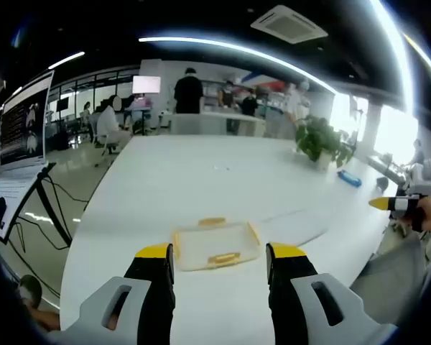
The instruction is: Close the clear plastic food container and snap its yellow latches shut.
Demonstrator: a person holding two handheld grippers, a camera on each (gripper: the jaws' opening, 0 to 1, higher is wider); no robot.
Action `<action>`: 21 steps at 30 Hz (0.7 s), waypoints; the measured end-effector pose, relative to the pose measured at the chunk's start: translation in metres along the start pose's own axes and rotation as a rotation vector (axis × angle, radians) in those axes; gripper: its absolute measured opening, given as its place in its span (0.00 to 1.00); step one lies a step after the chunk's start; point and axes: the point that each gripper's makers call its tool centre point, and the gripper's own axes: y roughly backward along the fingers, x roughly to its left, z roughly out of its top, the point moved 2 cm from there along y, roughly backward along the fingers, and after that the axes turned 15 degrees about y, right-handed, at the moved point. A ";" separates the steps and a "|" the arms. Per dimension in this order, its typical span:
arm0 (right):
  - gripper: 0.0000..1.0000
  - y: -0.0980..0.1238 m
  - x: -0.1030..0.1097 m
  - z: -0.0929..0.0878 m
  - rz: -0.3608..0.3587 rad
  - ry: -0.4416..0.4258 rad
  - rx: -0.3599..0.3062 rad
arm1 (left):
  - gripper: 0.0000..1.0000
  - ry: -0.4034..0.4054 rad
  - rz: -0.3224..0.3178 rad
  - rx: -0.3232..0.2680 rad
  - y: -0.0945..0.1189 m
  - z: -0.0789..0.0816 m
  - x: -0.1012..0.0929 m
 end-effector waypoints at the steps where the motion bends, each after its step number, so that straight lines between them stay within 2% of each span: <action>1: 0.43 0.000 -0.001 0.000 0.000 0.000 -0.002 | 0.50 -0.003 -0.001 0.000 0.001 -0.001 -0.001; 15: 0.45 0.006 -0.003 -0.001 -0.027 -0.017 -0.020 | 0.50 -0.012 -0.007 -0.006 0.006 -0.001 0.000; 21: 0.45 0.009 -0.002 0.001 -0.036 -0.014 -0.027 | 0.50 -0.012 -0.009 0.010 0.009 -0.007 0.000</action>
